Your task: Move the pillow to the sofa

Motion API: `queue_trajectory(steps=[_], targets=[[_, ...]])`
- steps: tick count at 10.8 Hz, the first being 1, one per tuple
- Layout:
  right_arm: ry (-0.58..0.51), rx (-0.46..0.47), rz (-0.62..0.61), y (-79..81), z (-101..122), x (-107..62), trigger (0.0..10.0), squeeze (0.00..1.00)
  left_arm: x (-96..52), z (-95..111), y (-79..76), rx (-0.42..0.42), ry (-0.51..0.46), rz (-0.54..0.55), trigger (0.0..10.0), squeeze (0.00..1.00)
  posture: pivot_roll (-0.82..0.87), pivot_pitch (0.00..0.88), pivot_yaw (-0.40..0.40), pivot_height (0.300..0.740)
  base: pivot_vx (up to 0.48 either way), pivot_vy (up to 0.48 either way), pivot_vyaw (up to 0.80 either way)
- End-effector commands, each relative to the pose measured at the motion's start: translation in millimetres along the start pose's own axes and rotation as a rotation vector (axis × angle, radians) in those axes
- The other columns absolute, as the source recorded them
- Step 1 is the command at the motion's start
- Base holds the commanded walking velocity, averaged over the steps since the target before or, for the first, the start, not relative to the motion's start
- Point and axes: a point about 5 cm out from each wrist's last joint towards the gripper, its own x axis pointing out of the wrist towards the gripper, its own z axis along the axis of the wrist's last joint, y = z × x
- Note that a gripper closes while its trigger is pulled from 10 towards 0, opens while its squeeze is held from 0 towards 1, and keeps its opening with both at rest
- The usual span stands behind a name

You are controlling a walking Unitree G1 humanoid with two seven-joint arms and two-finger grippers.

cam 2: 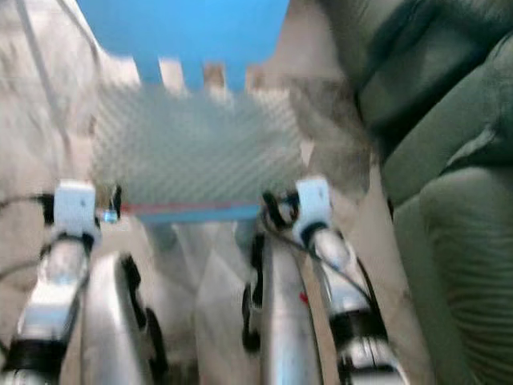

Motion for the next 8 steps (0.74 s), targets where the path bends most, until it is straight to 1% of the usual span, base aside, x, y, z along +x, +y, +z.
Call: queue_trajectory(steps=[1, 2, 3, 4, 5, 6, 7, 8], targets=[[0.020, -0.002, 0.026, -0.6, -3.3, -0.1, 10.0, 0.00, 1.1, -4.1, 1.5, -0.007, 0.026, 0.002, 10.0, 0.00, -0.04, 0.531, -0.129, 0.529, 0.000, 0.000, 0.00], [0.018, 0.009, 0.040, -1.6, 4.4, 7.8, 10.0, 0.00, 10.1, 4.9, -1.6, -0.027, 0.016, 0.020, 10.0, 0.00, -0.03, 0.551, -0.128, 0.529, 0.000, 0.000, 0.00], [0.013, -0.010, 0.065, -0.6, 10.7, 16.1, 10.0, 0.00, 21.1, 13.2, -10.6, -0.058, 0.009, 0.031, 10.0, 0.00, -0.02, 0.575, -0.129, 0.529, 0.000, 0.000, 0.00], [-0.008, -0.018, 0.099, 5.5, 16.6, 22.7, 10.0, 0.00, 31.5, 18.4, -18.3, -0.071, 0.001, 0.036, 10.0, 0.00, -0.02, 0.584, -0.133, 0.529, 0.000, 0.000, 0.00], [-0.015, -0.038, 0.107, 8.9, 18.8, 25.8, 10.0, 0.00, 36.0, 18.1, -21.0, -0.075, 0.010, 0.042, 10.0, 0.00, -0.03, 0.586, -0.136, 0.529, 0.000, 0.000, 0.00], [-0.015, -0.067, 0.121, 14.5, 19.6, 30.2, 10.0, 0.00, 42.1, 8.5, -22.2, -0.062, 0.060, 0.050, 10.0, 0.00, -0.03, 0.583, -0.136, 0.529, 0.000, 0.000, 0.00], [0.040, -0.089, 0.114, 16.7, 10.1, 31.6, 10.0, 0.00, 42.8, -2.7, -20.8, -0.064, 0.113, 0.046, 10.0, 0.00, -0.03, 0.582, -0.135, 0.529, 0.000, 0.000, 0.00], [0.066, -0.054, 0.104, 16.2, 3.0, 31.5, 10.0, 0.00, 41.7, -9.8, -22.0, -0.072, 0.140, 0.037, 10.0, 0.05, -0.03, 0.575, -0.135, 0.529, 0.000, 0.000, 0.00]])
